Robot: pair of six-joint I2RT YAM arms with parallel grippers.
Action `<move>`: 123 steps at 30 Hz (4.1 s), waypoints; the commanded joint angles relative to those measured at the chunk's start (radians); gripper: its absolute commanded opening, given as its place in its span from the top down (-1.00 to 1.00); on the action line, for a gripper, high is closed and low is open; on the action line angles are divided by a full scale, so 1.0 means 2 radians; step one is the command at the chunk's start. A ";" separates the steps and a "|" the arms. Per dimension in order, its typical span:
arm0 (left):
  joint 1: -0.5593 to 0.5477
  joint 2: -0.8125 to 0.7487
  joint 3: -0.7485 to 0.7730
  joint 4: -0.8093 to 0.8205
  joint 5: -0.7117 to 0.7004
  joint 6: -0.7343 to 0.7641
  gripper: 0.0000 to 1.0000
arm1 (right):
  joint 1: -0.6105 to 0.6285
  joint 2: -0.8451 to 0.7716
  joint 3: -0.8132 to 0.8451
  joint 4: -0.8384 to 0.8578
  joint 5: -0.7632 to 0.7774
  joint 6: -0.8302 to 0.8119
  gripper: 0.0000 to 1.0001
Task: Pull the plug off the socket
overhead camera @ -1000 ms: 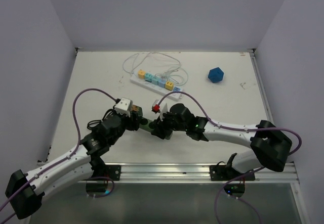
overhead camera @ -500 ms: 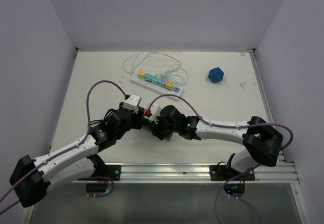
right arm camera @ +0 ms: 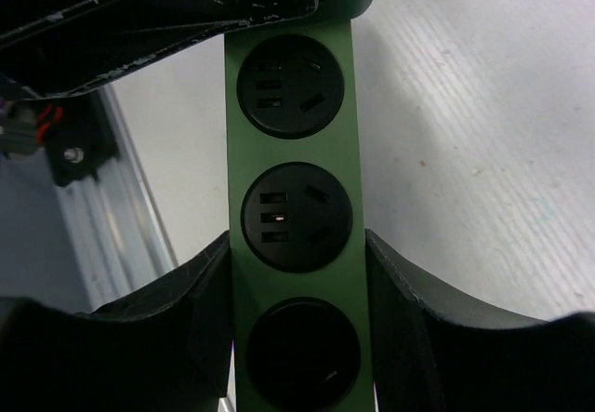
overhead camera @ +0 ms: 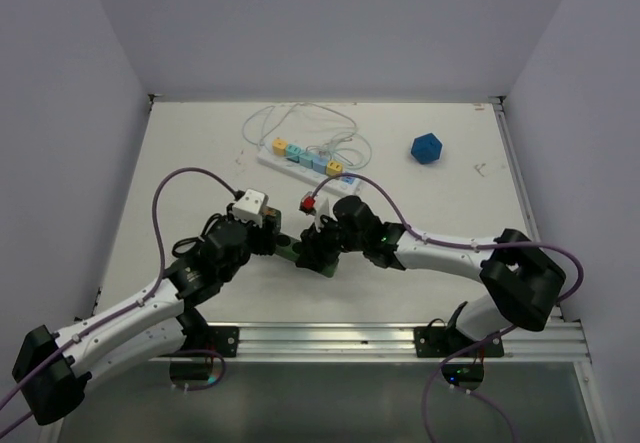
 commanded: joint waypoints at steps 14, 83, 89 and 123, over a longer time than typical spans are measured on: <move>0.006 0.055 0.069 0.002 -0.072 -0.040 1.00 | 0.099 -0.009 0.061 -0.086 0.125 -0.105 1.00; 0.012 -0.116 -0.028 0.061 -0.096 -0.076 1.00 | -0.026 0.100 0.085 -0.052 0.112 0.051 1.00; 0.012 -0.099 -0.014 0.035 -0.116 -0.085 1.00 | -0.021 0.124 0.097 -0.023 0.089 -0.015 1.00; 0.021 0.014 0.040 -0.004 -0.132 -0.067 1.00 | 0.053 0.036 0.068 -0.033 0.086 -0.162 1.00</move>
